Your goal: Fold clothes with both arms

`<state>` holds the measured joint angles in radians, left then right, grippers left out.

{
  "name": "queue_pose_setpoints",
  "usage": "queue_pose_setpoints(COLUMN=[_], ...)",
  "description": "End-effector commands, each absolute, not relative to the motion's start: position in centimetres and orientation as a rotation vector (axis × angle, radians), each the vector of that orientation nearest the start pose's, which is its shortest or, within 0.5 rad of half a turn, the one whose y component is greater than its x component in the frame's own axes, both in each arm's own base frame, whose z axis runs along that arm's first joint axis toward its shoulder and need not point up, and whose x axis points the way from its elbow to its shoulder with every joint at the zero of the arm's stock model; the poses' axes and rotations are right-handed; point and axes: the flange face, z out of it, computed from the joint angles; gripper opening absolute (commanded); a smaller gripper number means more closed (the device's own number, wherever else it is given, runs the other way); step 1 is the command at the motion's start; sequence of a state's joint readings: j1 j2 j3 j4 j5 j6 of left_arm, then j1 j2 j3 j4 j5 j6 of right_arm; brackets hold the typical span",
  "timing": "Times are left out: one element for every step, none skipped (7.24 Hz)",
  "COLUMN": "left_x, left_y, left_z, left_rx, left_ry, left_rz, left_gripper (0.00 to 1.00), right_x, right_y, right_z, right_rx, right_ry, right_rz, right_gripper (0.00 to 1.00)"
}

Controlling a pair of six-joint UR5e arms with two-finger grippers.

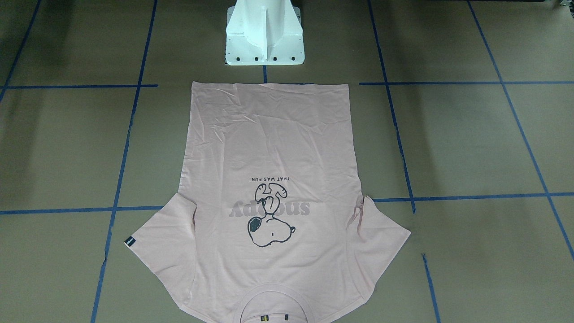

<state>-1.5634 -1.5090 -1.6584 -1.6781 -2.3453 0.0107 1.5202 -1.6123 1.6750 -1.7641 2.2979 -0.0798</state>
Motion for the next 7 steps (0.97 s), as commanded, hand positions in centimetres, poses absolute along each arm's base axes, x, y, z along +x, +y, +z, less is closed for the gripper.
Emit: queue_pose_setpoints(left_x=[-6.0, -6.0, -6.1, -6.0, -5.9, -5.6, -5.5], left_y=[-47.6, -47.5, -47.5, -47.5, -47.5, -47.8, -48.3], left_z=[63.2, 63.2, 62.1, 60.9, 59.6, 59.9, 58.5], left_rx=[0.132, 0.131, 0.154, 0.181, 0.212, 0.208, 0.283], left_ry=[0.769, 0.770, 0.765, 0.762, 0.770, 0.762, 0.773], left_rz=[0.071, 0.070, 0.079, 0.091, 0.104, 0.108, 0.139], left_gripper=[1.00, 1.00, 1.00, 1.00, 1.00, 1.00, 1.00], right_x=[4.3, 4.3, 4.3, 4.0, 2.7, 0.5, -1.5], right_y=[-46.6, -46.6, -47.0, -47.9, -48.5, -49.7, -50.4], right_z=[64.7, 64.6, 63.9, 62.6, 61.9, 60.5, 59.4], right_rx=[-0.110, -0.108, -0.094, -0.067, -0.027, 0.063, 0.139], right_ry=[-0.729, -0.729, -0.731, -0.734, -0.735, -0.736, -0.736], right_rz=[-0.077, -0.079, -0.085, -0.097, -0.140, -0.220, -0.294], right_gripper=[1.00, 1.00, 1.00, 1.00, 1.00, 1.00, 1.00])
